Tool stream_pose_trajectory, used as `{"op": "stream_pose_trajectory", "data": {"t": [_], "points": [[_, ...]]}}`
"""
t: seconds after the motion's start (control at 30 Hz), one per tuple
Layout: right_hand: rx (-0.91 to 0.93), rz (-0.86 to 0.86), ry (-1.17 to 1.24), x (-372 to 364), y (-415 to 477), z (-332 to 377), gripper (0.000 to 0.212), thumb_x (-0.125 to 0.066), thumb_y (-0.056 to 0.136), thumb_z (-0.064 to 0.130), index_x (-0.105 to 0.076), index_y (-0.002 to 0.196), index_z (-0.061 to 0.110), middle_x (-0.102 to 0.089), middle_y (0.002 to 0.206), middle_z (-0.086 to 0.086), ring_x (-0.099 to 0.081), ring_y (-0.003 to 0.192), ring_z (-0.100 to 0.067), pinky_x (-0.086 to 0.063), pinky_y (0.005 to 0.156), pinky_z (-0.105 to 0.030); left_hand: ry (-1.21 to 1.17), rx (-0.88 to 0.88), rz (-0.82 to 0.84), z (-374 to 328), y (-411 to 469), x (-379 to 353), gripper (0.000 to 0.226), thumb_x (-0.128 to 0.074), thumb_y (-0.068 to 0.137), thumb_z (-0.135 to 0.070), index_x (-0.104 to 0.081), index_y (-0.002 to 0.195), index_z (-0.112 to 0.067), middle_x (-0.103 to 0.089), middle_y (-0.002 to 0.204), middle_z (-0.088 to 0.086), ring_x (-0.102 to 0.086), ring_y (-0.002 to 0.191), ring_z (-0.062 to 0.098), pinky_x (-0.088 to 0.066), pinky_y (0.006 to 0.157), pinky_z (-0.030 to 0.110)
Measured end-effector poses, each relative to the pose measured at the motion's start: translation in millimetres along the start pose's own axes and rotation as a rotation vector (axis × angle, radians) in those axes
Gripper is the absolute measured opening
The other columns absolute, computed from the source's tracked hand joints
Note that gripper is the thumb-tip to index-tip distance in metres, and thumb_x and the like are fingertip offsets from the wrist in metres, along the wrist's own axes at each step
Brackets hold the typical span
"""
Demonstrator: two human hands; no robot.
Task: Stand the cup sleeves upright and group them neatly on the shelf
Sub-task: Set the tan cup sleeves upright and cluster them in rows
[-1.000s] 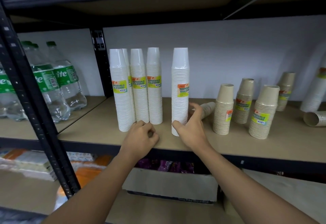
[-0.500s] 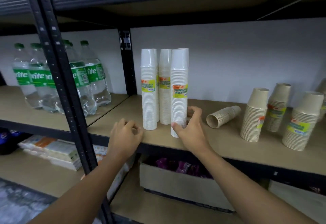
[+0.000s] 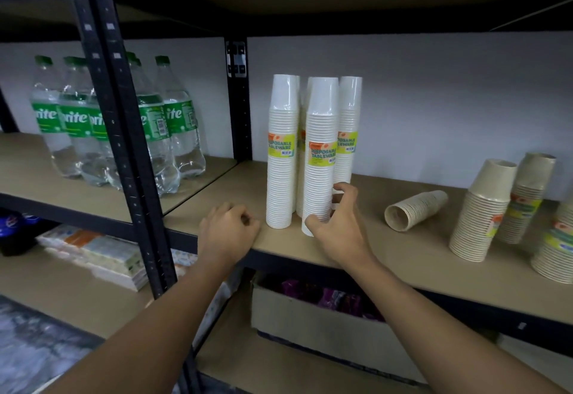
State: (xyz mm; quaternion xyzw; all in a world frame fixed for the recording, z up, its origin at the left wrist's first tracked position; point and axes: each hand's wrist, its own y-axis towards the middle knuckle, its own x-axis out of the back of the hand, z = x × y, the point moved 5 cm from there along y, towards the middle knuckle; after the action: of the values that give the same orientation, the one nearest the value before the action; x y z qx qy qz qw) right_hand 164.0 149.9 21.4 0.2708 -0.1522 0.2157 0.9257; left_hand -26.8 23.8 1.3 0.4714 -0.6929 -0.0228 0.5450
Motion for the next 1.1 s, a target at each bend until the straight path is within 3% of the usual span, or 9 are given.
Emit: {"op": "stream_pose_trajectory", "data": {"t": [0.77,1.1], "points": [[0.061,0.029,-0.070,-11.9,3.3,2.4,0.067,-0.073,0.087,0.032,-0.030,0.138,0.023,-0.049,0.135,0.007,-0.054,0.116,-0.012,-0.046,0.091,-0.032,0.002,-0.006,0.021,2.6,-0.4,-2.4,0.020,-0.054,0.087,-0.041,-0.069,0.089,-0.027,-0.064,0.105,-0.004,-0.055,0.097,0.022,-0.042,0.081,0.035],[0.021,0.017,-0.032,-7.8,-0.3,-1.4,0.072,-0.077,0.082,0.036,-0.030,0.136,0.025,-0.050,0.127,0.004,-0.056,0.113,-0.012,-0.045,0.087,-0.030,-0.037,0.003,0.055,0.1,-2.9,-0.5,0.018,-0.056,0.088,-0.035,-0.069,0.090,-0.022,-0.063,0.103,-0.001,-0.054,0.097,0.023,-0.044,0.083,0.036]]}}
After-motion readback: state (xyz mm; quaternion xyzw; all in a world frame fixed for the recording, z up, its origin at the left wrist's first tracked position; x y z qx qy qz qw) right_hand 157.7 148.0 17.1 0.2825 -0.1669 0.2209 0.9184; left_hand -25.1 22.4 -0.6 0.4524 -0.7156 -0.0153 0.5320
